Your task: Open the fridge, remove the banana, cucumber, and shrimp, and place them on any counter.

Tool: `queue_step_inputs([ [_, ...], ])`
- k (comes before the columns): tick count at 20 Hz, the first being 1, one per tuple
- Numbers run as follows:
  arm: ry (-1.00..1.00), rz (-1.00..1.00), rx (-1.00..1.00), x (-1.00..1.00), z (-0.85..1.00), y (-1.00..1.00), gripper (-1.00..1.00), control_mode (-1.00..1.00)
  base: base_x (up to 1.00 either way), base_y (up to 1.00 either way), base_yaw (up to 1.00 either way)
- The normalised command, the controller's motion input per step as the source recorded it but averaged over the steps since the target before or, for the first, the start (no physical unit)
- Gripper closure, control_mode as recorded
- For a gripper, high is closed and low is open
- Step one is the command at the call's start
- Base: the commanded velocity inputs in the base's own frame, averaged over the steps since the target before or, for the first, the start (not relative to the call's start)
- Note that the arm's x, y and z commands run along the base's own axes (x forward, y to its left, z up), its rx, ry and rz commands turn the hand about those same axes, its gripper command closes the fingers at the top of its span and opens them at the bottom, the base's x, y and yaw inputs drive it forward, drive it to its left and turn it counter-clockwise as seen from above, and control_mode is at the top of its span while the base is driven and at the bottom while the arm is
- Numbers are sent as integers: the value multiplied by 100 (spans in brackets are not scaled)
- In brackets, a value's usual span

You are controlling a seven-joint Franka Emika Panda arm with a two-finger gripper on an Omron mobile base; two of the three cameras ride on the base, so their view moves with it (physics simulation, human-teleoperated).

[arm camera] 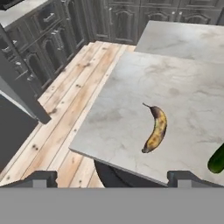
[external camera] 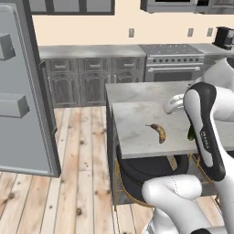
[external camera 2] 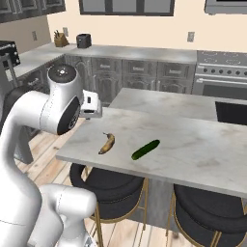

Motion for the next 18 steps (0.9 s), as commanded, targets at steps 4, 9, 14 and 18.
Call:
queue_step_inputs([
  [4,0,-4,-1,0,20,54,-100,-100,0,0,0],
  [9,0,-9,-1,-13,0,27,-100,-100,0,0,0],
  [14,-3,-10,0,-26,0,0,-100,100,0,0,-2],
  [18,0,0,0,0,0,0,-100,100,-18,-2,-1],
])
